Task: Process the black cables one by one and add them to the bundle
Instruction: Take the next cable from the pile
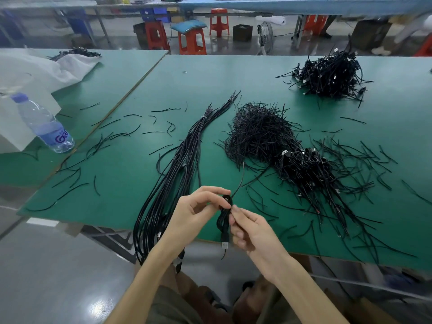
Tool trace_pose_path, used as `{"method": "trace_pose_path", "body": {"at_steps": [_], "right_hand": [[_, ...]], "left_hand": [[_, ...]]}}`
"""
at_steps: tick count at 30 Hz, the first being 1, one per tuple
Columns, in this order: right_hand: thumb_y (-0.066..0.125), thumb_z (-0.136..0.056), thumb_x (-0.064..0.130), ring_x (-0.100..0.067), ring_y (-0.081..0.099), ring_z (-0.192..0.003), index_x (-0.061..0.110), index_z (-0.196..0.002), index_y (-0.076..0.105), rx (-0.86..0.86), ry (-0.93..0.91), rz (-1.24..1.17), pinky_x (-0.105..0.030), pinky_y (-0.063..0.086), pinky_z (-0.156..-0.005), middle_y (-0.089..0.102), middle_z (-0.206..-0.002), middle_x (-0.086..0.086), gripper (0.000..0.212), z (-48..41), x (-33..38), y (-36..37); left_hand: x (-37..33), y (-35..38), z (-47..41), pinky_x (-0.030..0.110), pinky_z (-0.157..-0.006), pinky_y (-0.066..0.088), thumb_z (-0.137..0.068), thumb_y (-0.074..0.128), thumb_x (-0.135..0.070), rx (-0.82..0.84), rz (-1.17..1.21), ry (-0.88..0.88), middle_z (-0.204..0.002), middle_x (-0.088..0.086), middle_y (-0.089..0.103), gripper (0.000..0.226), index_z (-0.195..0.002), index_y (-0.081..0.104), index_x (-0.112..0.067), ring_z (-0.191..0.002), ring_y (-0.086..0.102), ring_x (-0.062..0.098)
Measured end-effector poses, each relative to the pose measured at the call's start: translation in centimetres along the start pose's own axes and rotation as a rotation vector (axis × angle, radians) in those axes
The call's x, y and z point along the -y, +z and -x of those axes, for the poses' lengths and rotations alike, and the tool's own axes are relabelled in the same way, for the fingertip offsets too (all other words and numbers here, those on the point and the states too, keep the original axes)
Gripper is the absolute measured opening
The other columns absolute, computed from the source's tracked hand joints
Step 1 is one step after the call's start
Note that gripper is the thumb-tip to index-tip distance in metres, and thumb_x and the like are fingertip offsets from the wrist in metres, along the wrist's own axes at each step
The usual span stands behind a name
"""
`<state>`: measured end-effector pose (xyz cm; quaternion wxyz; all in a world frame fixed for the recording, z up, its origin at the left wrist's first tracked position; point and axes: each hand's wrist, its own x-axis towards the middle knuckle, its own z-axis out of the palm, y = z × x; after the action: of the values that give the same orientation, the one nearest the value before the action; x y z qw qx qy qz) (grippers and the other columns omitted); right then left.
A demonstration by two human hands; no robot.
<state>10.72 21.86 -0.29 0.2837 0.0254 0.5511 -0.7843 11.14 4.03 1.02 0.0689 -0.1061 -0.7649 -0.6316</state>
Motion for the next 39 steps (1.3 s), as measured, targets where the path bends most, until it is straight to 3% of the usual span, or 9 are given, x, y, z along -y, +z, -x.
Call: {"method": "trace_pose_path", "body": {"at_steps": [3, 8, 12, 16, 22, 27, 31, 34, 39], "right_hand": [[0.055, -0.103, 0.037, -0.01, 0.042, -0.053, 0.008, -0.087, 0.064, -0.138, -0.074, 0.26, -0.018, 0.038, -0.049, 0.05, -0.061, 0.002, 0.034, -0.1, 0.1, -0.6], [0.058, -0.103, 0.03, -0.011, 0.045, -0.054, 0.006, -0.083, 0.064, -0.187, -0.227, 0.325, -0.02, 0.04, -0.051, 0.054, -0.061, -0.001, 0.032, -0.2, 0.4, -0.8], [0.058, -0.103, 0.03, -0.01, 0.046, -0.053, 0.007, -0.082, 0.064, -0.188, -0.241, 0.302, -0.019, 0.042, -0.05, 0.055, -0.061, -0.001, 0.031, -0.4, 0.6, -0.8], [0.059, -0.101, 0.038, -0.012, 0.047, -0.053, 0.006, -0.089, 0.064, -0.19, -0.256, 0.346, -0.022, 0.042, -0.051, 0.056, -0.061, 0.002, 0.035, -0.4, 0.2, -1.0], [0.072, -0.092, 0.037, -0.001, 0.062, -0.084, 0.028, -0.103, 0.063, -0.205, -0.315, 0.555, -0.017, 0.052, -0.076, 0.068, -0.092, 0.011, 0.017, -0.7, -0.6, -1.0], [0.076, -0.09, 0.029, -0.008, 0.07, -0.083, 0.032, -0.098, 0.069, -0.216, -0.36, 0.629, -0.022, 0.054, -0.072, 0.074, -0.089, 0.013, 0.011, -1.1, -0.1, -1.3], [0.078, -0.088, 0.015, -0.011, 0.072, -0.074, 0.026, -0.094, 0.07, -0.321, -0.411, 0.648, -0.024, 0.057, -0.073, 0.075, -0.081, 0.005, 0.016, -1.9, 2.3, -3.1], [0.076, -0.089, 0.013, -0.009, 0.07, -0.079, 0.023, -0.099, 0.066, -0.444, -0.479, 0.698, -0.012, 0.052, -0.069, 0.071, -0.086, 0.008, 0.017, -2.9, 5.3, -5.5], [0.071, -0.095, 0.022, -0.006, 0.061, -0.086, 0.012, -0.118, 0.063, -0.704, -0.506, 0.827, -0.013, 0.045, -0.075, 0.063, -0.096, 0.007, 0.027, -4.3, 9.7, -10.4]], "left_hand": [[0.2, 0.2, 0.0, 0.027, -0.095, 0.054, -0.095, 0.067, 0.0, 0.044, 0.113, -0.122, -0.123, 0.0, 0.071, 0.015, -0.106, 0.073, -0.009, -0.116, 0.067, 0.018], [1.0, 1.5, -0.7, 0.033, -0.093, 0.057, -0.087, 0.078, -0.005, 0.028, 0.056, -0.261, -0.115, -0.003, 0.072, 0.04, -0.121, 0.064, -0.02, -0.106, 0.07, 0.015], [1.3, 1.7, -0.9, 0.034, -0.089, 0.059, -0.09, 0.075, -0.014, 0.076, -0.017, -0.247, -0.098, 0.002, 0.078, 0.015, -0.106, 0.074, -0.014, -0.094, 0.074, 0.018], [1.2, 2.1, -0.9, 0.022, -0.077, 0.055, -0.089, 0.074, 0.0, -0.049, -0.011, -0.262, -0.085, 0.001, 0.076, 0.009, -0.096, 0.074, -0.006, -0.081, 0.071, 0.009], [1.1, 2.2, -1.0, 0.02, -0.077, 0.055, -0.091, 0.071, 0.002, -0.133, -0.07, -0.293, -0.083, -0.004, 0.076, 0.02, -0.09, 0.072, -0.018, -0.082, 0.071, 0.007], [0.7, 2.3, -1.2, 0.026, -0.082, 0.057, -0.089, 0.077, -0.011, -0.088, 0.048, -0.28, -0.093, 0.0, 0.079, 0.01, -0.099, 0.077, -0.014, -0.091, 0.075, 0.017], [1.2, 1.1, -1.9, 0.03, -0.088, 0.056, -0.091, 0.076, -0.03, -0.06, -0.176, -0.281, -0.104, -0.011, 0.075, 0.018, -0.109, 0.073, -0.026, -0.094, 0.07, 0.012], [2.1, -0.3, -2.5, 0.028, -0.088, 0.052, -0.099, 0.067, -0.028, -0.153, -0.551, -0.339, -0.107, -0.011, 0.066, 0.013, -0.111, 0.066, -0.024, -0.093, 0.061, 0.004], [3.0, -1.8, -2.5, 0.035, -0.087, 0.051, -0.101, 0.06, -0.042, -0.137, -1.034, -0.47, -0.118, 0.007, 0.053, 0.038, -0.12, 0.053, -0.01, -0.111, 0.051, 0.024]]}}
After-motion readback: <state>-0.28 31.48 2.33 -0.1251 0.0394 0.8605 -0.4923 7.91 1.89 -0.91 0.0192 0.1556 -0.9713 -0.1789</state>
